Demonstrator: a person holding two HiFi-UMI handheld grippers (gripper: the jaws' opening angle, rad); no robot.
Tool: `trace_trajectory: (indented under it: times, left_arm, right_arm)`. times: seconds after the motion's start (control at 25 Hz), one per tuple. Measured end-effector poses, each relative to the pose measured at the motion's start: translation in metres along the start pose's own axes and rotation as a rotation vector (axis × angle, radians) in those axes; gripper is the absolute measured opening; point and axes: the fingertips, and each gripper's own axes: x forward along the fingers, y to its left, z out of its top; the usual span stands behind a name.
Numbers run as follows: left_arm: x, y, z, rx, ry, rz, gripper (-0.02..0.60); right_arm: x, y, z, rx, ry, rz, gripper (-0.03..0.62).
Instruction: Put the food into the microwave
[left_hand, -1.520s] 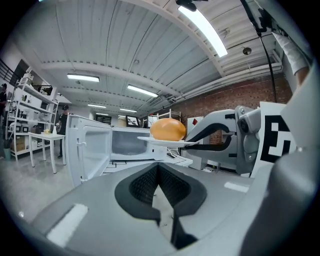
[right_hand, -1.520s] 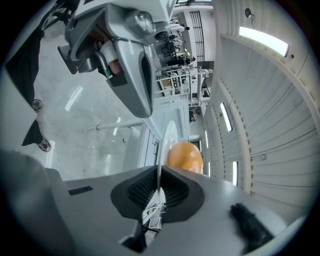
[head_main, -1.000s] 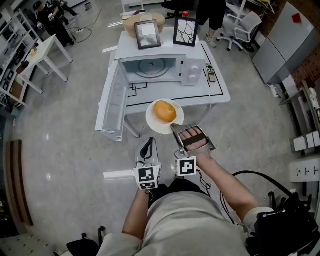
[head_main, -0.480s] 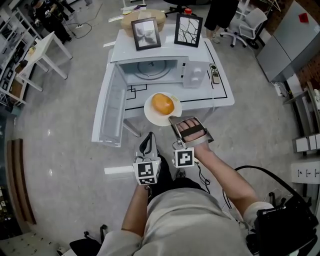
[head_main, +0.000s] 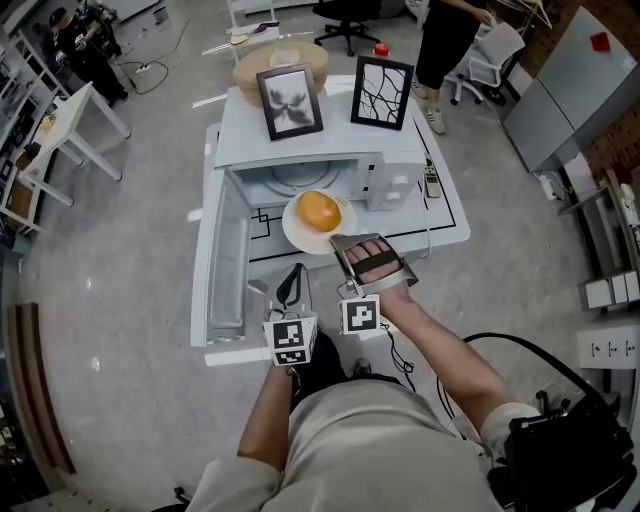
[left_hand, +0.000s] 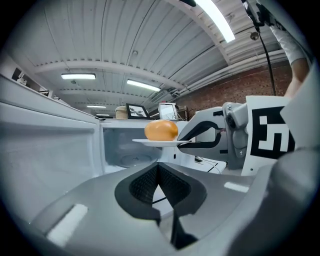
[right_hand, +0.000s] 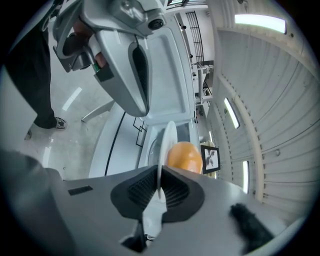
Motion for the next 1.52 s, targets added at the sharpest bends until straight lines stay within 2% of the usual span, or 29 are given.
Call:
trace_trajectory:
  times: [0.16,0.48,0.84,1.08,1.36,1.52]
  left_arm:
    - [0.030,0.014,0.000,0.009,0.011,-0.016,0.008]
    - [0.065,0.037,-0.001,-0.012,0.016,0.007,0.008]
    - [0.076,0.051,-0.018,-0.020,0.041,0.031,0.008]
    - [0.084,0.063,-0.032,-0.002,0.032,0.044,0.008]
    - [0.100,0.073,-0.043,-0.007,0.001,0.056,0.008]
    - [0.105,0.076,-0.047,0.003,-0.014,0.060,0.008]
  right_arm:
    - [0.029,-0.008,-0.004,-0.004,0.002,0.010,0.026]
    - [0.065,-0.010,-0.009,-0.017,0.009,0.030,0.026]
    - [0.085,0.009,-0.009,-0.001,0.015,0.072,0.026]
    - [0.110,0.018,-0.009,0.012,0.035,0.085,0.026]
    - [0.140,0.018,-0.011,-0.012,0.056,0.048,0.026]
    - [0.159,0.029,-0.013,-0.010,0.060,0.077,0.026]
